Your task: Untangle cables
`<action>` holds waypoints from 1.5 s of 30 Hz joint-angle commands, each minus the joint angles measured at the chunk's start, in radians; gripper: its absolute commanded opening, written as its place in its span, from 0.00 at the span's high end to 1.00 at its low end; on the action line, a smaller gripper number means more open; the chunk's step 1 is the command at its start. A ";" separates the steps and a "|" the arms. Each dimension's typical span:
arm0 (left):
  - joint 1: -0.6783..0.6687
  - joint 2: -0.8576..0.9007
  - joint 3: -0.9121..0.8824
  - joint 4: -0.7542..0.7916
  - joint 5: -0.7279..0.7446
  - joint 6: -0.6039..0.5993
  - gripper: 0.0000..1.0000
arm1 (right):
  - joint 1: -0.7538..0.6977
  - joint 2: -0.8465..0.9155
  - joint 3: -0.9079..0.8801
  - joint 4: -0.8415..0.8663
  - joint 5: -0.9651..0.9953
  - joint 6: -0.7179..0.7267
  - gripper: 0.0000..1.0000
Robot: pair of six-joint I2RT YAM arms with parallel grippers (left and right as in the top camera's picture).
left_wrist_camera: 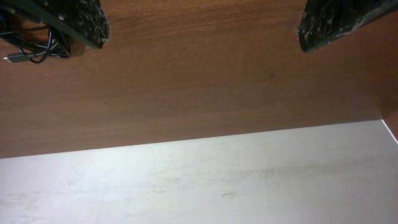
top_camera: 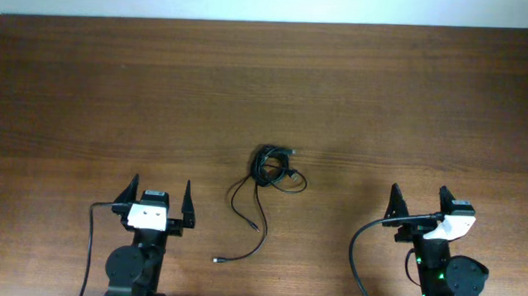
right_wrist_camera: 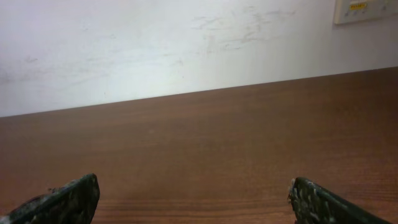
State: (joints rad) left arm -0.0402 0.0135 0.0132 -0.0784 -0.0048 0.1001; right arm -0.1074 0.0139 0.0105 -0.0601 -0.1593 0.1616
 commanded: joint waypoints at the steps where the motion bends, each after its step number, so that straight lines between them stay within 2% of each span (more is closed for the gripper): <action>1: -0.005 -0.008 -0.004 -0.005 -0.011 -0.013 0.01 | 0.009 -0.001 -0.005 -0.004 -0.021 0.012 0.02; 34: -0.005 -0.008 -0.004 -0.005 -0.011 -0.013 0.01 | 0.009 -0.001 -0.005 -0.004 -0.021 0.012 0.02; 37: -0.005 -0.008 -0.004 -0.004 -0.025 0.031 0.01 | 0.009 -0.001 -0.005 -0.004 -0.021 0.012 0.02; 45: -0.005 -0.008 -0.004 -0.004 -0.018 0.025 0.01 | 0.009 -0.001 -0.005 -0.004 -0.021 0.012 0.02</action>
State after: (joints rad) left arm -0.0402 0.0135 0.0132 -0.0784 -0.0124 0.1120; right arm -0.1074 0.0139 0.0105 -0.0601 -0.1596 0.1623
